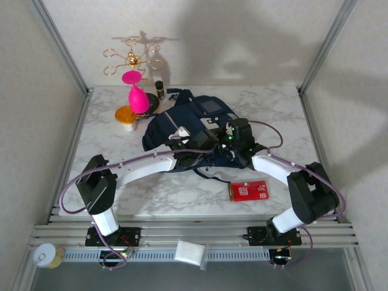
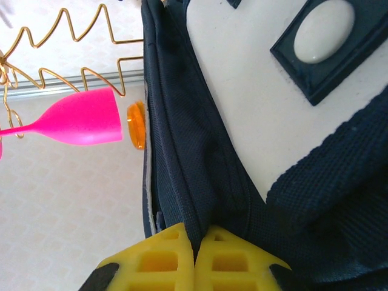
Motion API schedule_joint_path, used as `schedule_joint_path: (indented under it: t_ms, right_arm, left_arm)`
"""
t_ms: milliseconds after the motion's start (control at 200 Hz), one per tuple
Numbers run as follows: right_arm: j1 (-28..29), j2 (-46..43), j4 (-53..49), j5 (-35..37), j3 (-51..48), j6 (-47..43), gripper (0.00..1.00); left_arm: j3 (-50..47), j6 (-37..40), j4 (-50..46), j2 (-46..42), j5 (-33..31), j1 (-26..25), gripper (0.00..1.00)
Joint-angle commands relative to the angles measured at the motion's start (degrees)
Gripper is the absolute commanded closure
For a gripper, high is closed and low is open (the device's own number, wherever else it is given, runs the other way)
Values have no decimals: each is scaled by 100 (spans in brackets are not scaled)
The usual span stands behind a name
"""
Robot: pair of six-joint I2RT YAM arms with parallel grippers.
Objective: Pack the student bag
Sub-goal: Unzip the student bag at the center of the table.
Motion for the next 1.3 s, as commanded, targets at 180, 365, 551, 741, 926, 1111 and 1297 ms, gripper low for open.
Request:
schedule_joint_path:
  t_ms: [180, 365, 551, 741, 926, 1111, 1297]
  right_arm:
    - [109, -381, 536, -254, 120, -66, 100]
    - [83, -380, 338, -210, 249, -241, 100]
    - [-164, -416, 220, -347, 217, -350, 100]
    - [-552, -481, -138, -678, 331, -783, 100]
    - [-1000, -373, -580, -1214, 528, -1331, 100]
    - [-1101, -458, -705, -1284, 556, -1454, 100]
    - [-919, -649, -207, -1137, 211, -860, 100]
  left_arm:
    - [-285, -435, -244, -45, -638, 168, 87]
    - [-379, -148, -194, -270, -551, 166, 98]
    - [-617, 321, -187, -659, -291, 101, 100]
    - [-1011, 1213, 119, -1153, 127, 89, 100]
    - [-1147, 2315, 57, -1360, 517, 114, 100]
    - [-1181, 2555, 483, -1385, 939, -1, 100]
    - [-951, 1409, 983, -1128, 575, -405, 86]
